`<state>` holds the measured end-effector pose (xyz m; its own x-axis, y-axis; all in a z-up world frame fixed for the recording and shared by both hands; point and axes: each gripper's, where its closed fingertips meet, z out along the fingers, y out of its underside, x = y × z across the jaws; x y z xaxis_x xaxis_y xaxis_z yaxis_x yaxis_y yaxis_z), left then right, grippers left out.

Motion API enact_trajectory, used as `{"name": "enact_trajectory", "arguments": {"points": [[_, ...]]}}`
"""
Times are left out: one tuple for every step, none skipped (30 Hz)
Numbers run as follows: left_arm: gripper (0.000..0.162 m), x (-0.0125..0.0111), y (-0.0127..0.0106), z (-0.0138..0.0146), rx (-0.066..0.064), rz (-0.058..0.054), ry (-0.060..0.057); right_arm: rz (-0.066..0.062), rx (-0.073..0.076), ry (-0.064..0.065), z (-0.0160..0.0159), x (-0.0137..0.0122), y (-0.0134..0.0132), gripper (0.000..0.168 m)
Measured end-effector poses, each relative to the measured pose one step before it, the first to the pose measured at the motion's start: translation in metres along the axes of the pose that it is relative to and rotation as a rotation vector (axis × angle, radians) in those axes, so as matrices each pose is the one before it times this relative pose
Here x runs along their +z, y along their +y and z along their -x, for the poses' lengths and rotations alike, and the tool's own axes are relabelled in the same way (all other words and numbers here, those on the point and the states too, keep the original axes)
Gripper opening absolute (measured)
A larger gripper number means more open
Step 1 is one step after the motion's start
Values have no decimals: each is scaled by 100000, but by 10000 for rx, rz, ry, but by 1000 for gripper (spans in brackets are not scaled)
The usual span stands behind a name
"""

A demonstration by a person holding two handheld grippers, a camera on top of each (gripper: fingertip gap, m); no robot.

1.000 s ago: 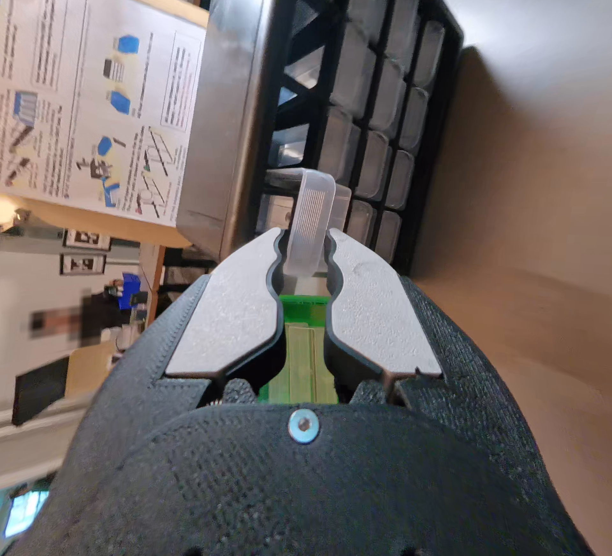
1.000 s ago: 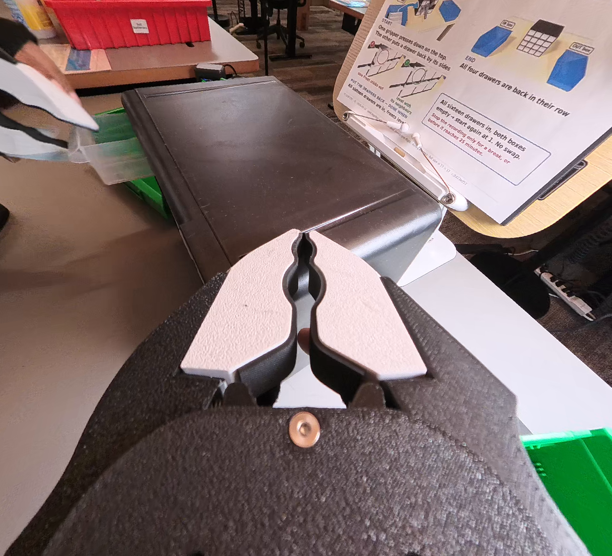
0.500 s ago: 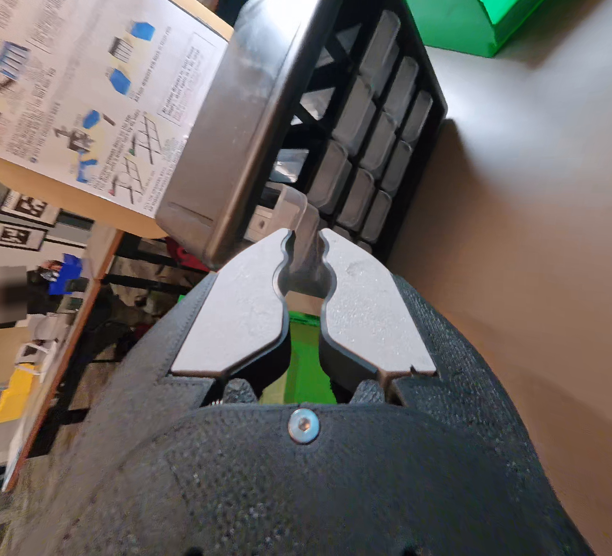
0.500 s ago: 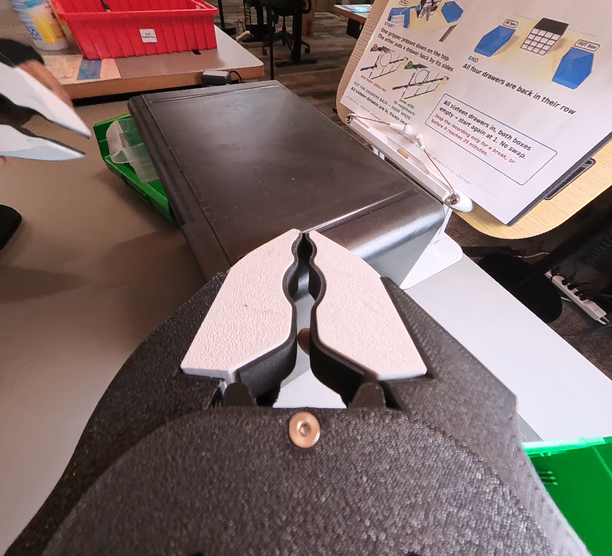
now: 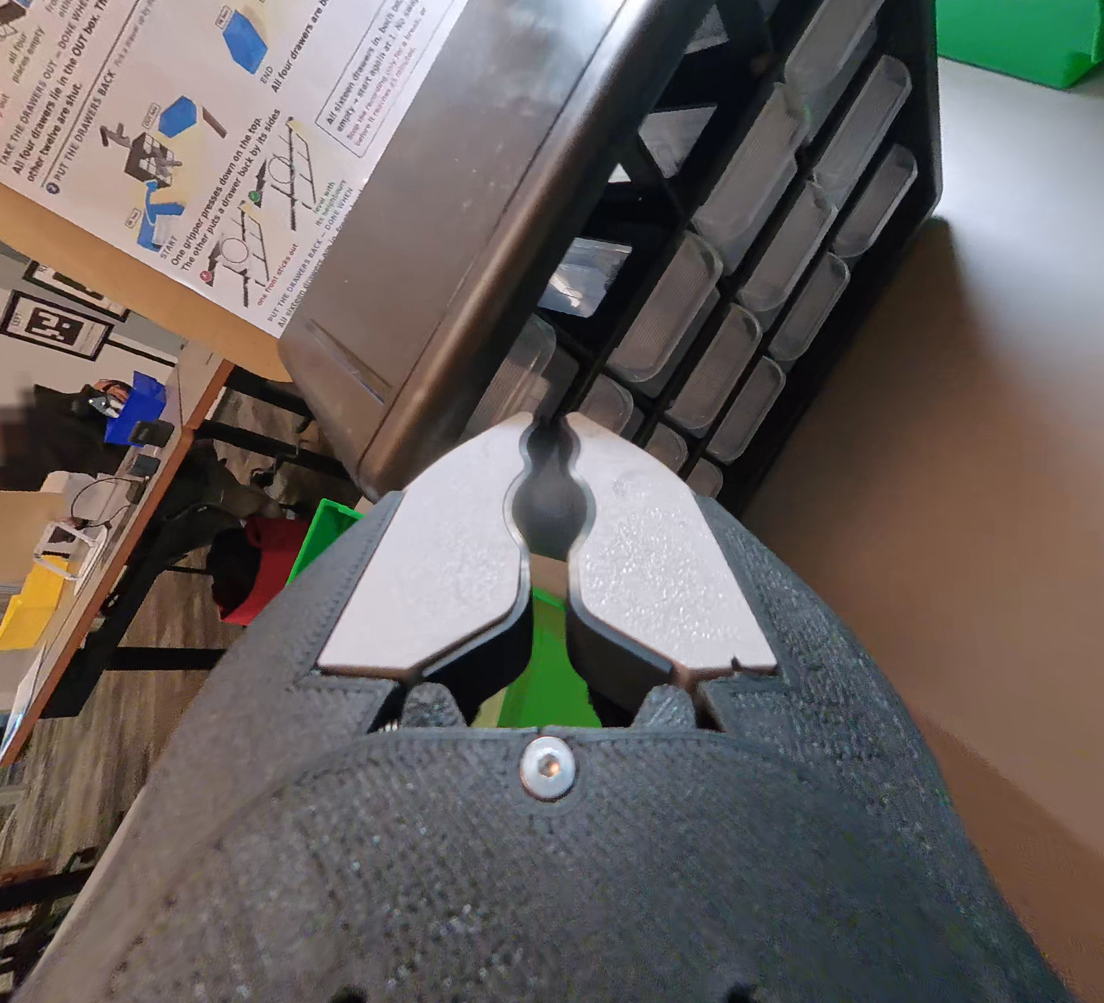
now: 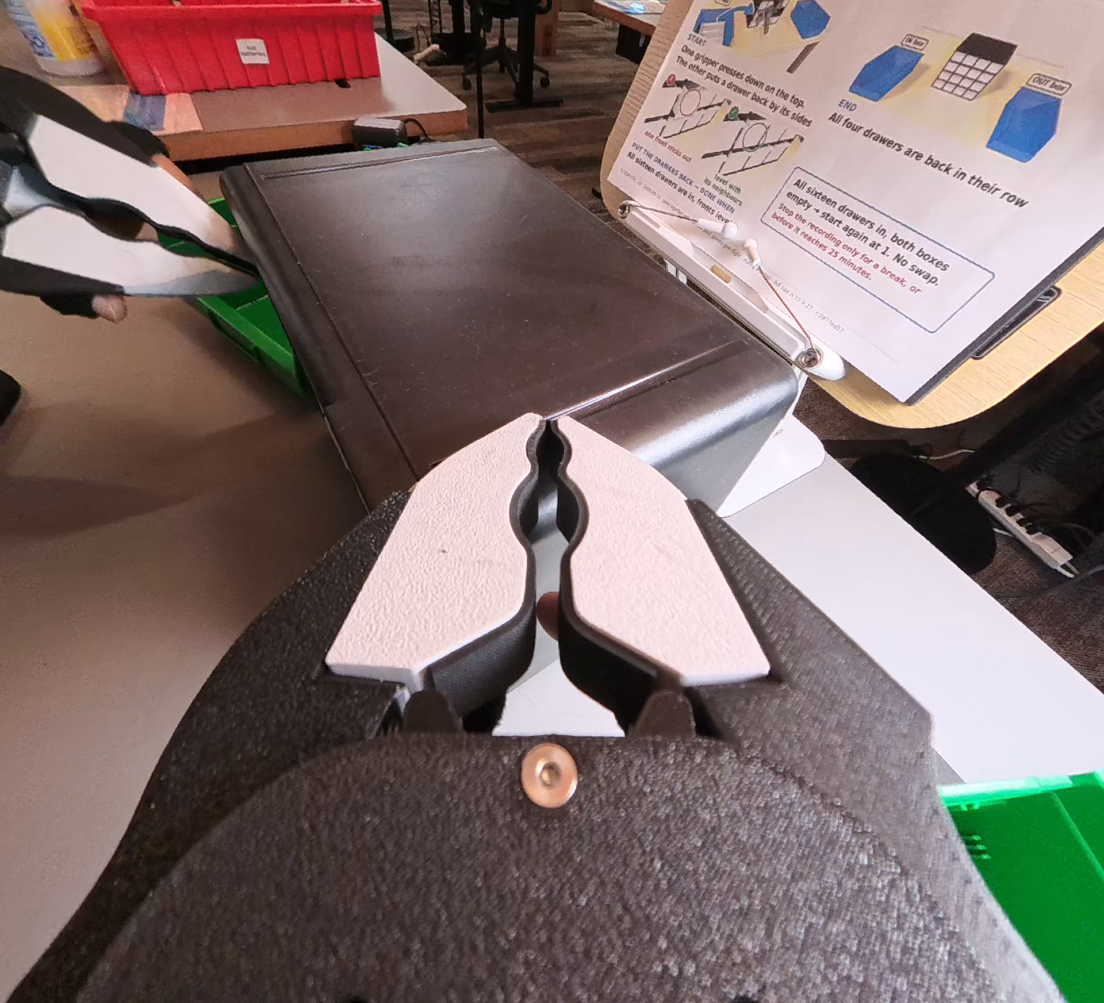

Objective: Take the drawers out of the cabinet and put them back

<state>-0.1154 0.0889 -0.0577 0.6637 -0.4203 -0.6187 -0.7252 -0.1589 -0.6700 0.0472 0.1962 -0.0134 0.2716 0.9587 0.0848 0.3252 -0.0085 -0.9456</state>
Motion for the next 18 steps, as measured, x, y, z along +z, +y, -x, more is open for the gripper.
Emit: {"name": "enact_trajectory", "arguments": {"points": [[10, -35, 90, -169, 62, -10, 79, -13, 3, -15, -2, 0, -1, 0], [15, -159, 96, -172, 24, -7, 149, -15, 15, -19, 0, -5, 0, 0], [15, -337, 19, -142, 31, -74, 230, -14, 11, -16, 2, -8, 0, 0], [14, -537, -39, 57, 17, -159, 197, -10, 5, -10, 4, 4, 0, 0], [14, -671, 11, 334, -56, -153, 117, -5, -2, -7, -5, -2, -4, 0], [15, -731, 121, 514, -108, -101, 117, -7, -3, -9, -2, 2, 4, 0], [16, -705, 328, 699, -128, 4, 88, -11, 7, -21, 2, 10, -3, 0], [17, -603, 689, 814, -113, 213, 80, -18, 23, -34, -4, 5, -5, 0], [19, -461, 1007, 919, -36, 397, 51, -23, 36, -38, -2, 2, -9, 0], [20, -311, 1208, 1127, 116, 440, -106, -22, 37, -31, 2, 10, -1, 0], [21, -114, 1414, 1139, 240, 462, -144, -13, 23, -16, 4, 2, -2, 0], [22, 145, 1714, 851, 201, 581, 47, 2, 4, 5, -3, -1, 3, 0], [24, 414, 2010, 584, 68, 732, 212, 15, -15, 20, 5, -9, -5, 0], [26, 703, 2199, 419, 14, 825, 287, 22, -18, 26, 1, 7, 7, 0], [28, 935, 2276, 249, 75, 879, 335, 21, -12, 22, 7, -4, -1, 0], [30, 1130, 2294, 183, 178, 918, 306, 12, -9, 16, -3, 1, 0, 0], [32, 1268, 2190, 175, 267, 906, 231, 3, 6, 6, 6, -5, 4, 0], [33, 1306, 1922, 119, 286, 817, 194, 1, 18, 4, -2, -1, -8, 0]]}}
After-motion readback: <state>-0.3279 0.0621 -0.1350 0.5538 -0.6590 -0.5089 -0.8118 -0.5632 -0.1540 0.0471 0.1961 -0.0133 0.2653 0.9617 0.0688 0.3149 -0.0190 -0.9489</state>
